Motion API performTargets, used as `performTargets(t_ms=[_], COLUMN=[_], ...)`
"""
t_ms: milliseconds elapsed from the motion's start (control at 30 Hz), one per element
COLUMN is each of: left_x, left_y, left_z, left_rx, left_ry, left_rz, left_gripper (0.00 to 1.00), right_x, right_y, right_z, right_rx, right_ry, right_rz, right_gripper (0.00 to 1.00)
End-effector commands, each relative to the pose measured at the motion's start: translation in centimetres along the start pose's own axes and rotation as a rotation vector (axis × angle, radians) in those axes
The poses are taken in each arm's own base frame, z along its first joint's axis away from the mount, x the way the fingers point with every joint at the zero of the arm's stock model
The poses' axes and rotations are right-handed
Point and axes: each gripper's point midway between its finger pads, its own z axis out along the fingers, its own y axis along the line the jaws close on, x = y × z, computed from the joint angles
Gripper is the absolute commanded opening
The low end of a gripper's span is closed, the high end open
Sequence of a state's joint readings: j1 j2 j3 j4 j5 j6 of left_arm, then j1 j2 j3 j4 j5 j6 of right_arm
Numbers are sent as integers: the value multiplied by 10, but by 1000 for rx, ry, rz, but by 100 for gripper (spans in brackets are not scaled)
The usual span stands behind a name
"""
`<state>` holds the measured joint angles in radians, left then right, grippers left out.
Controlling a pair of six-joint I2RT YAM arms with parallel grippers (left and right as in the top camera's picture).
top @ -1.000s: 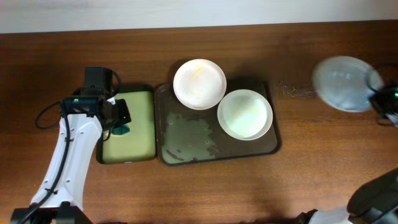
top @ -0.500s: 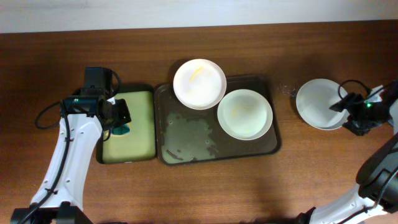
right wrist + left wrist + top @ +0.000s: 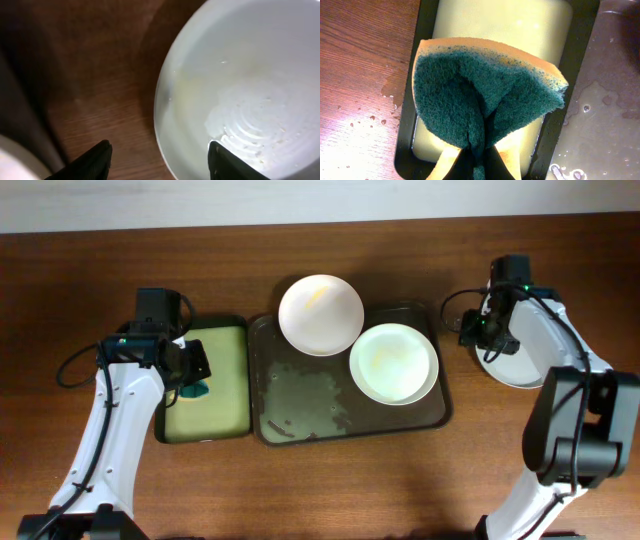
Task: Clean dirty plates on tray and stack at the side
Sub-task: 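Release the plate and move the right gripper back to the tray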
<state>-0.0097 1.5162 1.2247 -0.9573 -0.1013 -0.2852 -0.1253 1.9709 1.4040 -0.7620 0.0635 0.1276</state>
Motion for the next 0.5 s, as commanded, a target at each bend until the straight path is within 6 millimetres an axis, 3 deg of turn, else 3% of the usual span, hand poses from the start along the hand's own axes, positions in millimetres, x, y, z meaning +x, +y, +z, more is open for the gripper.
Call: performTargets(t_ms=[0,67,133,200,267,333,400,433,467], left_x=[0,1,1,1,1,1,1,1,1], left_y=[-1,-1,-1,-1,-1,-1,-1,-1,-1], left_z=[1,1,1,1,1,1,1,1,1], left_rx=[6,6,6,5,5,5,5,5,5], left_ry=[7,7,7,9,7,7,8,9,8], left_rz=[-9,-9,-9,-9,-9,-9,-9,-9,-9], left_gripper=[3,3,3,3,3,3,3,3,3], right_x=[19,17,10,3,5,11,7,5,1], right_y=[11,41,55,55,57,74,70,64,53], right_z=[34,26,13,1,-6,-14,-13,-13,-15], right_rx=[-53,-233,-316,-315,-334,-441,-440,-453,-482], right_ry=[98,100,92,97,117,128,116,111,103], right_rz=[0,-61,-90,-90,-102,-155,-143,-123,-81], right_gripper=[58,37,35,35,35,37,37,27,4])
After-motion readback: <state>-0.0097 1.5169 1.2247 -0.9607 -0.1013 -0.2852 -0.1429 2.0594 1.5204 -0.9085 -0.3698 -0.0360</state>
